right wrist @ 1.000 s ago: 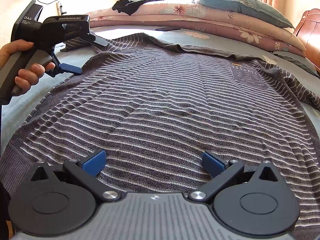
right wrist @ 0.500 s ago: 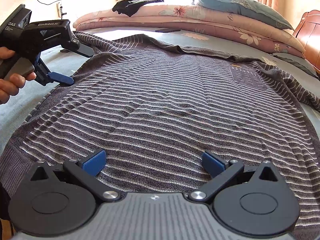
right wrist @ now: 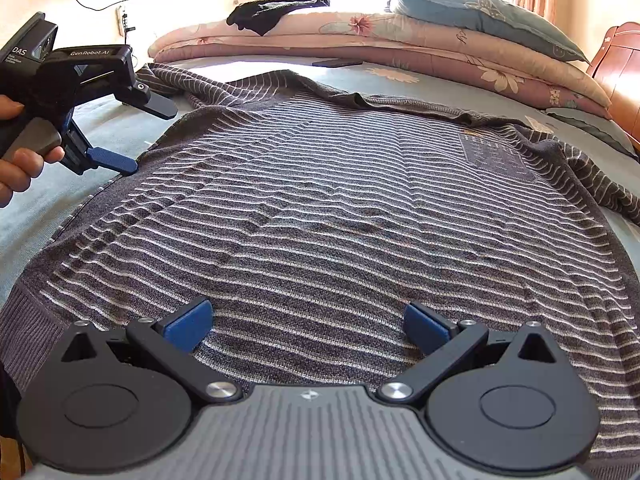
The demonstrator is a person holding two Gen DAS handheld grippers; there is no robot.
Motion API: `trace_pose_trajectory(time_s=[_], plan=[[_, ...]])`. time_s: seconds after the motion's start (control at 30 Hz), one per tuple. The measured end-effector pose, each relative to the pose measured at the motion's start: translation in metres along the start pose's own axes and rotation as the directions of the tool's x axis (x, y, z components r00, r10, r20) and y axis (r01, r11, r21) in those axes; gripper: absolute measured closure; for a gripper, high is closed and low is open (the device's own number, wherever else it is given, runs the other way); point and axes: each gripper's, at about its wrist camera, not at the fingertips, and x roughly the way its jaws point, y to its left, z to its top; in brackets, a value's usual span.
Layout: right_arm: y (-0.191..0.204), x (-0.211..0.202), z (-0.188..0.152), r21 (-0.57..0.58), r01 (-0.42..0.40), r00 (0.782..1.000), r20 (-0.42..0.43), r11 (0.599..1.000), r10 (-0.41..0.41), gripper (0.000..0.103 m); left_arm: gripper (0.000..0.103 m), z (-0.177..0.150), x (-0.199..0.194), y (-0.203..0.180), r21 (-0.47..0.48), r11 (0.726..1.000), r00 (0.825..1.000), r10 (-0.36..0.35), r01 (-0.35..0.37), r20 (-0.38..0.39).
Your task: Fold clothes
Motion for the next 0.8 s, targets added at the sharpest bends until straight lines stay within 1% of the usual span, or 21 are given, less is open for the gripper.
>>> trace_pose_trajectory(time_s=[0.03, 0.13, 0.2, 0.3, 0.37, 0.43, 0.47, 0.53, 0.6, 0.7, 0.8], plan=[[0.000, 0.000, 0.000, -0.001, -0.001, 1.000, 0.001, 1.000, 0.001, 0.000, 0.005, 0.001, -0.002, 0.001, -0.010, 1.000, 1.000, -0.007, 0.007, 0.008], [0.000, -0.001, -0.001, -0.002, -0.003, 1.000, 0.004, 1.000, 0.003, 0.000, 0.005, 0.000, -0.005, -0.007, 0.027, 0.999, 0.999, -0.042, 0.043, -0.027], [0.000, -0.001, -0.001, -0.004, -0.003, 1.000, 0.006, 1.000, 0.003, 0.000, 0.005, -0.005, -0.002, -0.017, 0.072, 0.992, 0.992, -0.099, 0.105, -0.078], [0.000, -0.005, 0.004, 0.002, 0.003, 1.000, -0.010, 1.000, -0.003, 0.000, 0.005, -0.011, 0.010, -0.027, 0.136, 0.988, 0.991, -0.052, 0.069, -0.126], [0.005, -0.016, 0.008, 0.007, -0.043, 0.998, 0.040, 0.999, 0.043, 0.000, 0.005, -0.011, 0.018, -0.024, 0.145, 0.989, 0.988, -0.016, 0.039, -0.157], [0.010, -0.024, 0.011, 0.007, -0.097, 0.993, 0.074, 0.995, 0.096, 0.000, 0.004, -0.007, 0.015, -0.020, 0.117, 0.992, 0.986, -0.029, 0.048, -0.163], [0.018, -0.026, 0.015, 0.005, -0.131, 0.989, 0.074, 0.991, 0.131, 0.000, 0.004, -0.005, 0.013, -0.016, 0.103, 0.993, 0.986, -0.037, 0.054, -0.161], [0.036, -0.022, 0.024, -0.020, -0.167, 0.984, 0.052, 0.986, 0.168, 0.000, 0.004, -0.002, 0.011, -0.008, 0.079, 0.994, 0.984, -0.063, 0.077, -0.165], [0.056, -0.014, 0.036, -0.049, -0.193, 0.980, 0.031, 0.980, 0.194, 0.000, 0.004, 0.000, 0.011, 0.000, 0.056, 0.992, 0.979, -0.099, 0.111, -0.176], [0.084, 0.002, 0.054, -0.082, -0.213, 0.976, 0.033, 0.974, 0.217, 0.000, 0.004, 0.003, 0.008, 0.006, 0.048, 0.992, 0.976, -0.110, 0.121, -0.186], [0.105, 0.022, 0.064, -0.099, -0.225, 0.974, 0.014, 0.969, 0.227, 0.000, 0.004, 0.004, 0.006, 0.009, 0.050, 0.991, 0.974, -0.112, 0.124, -0.195]])
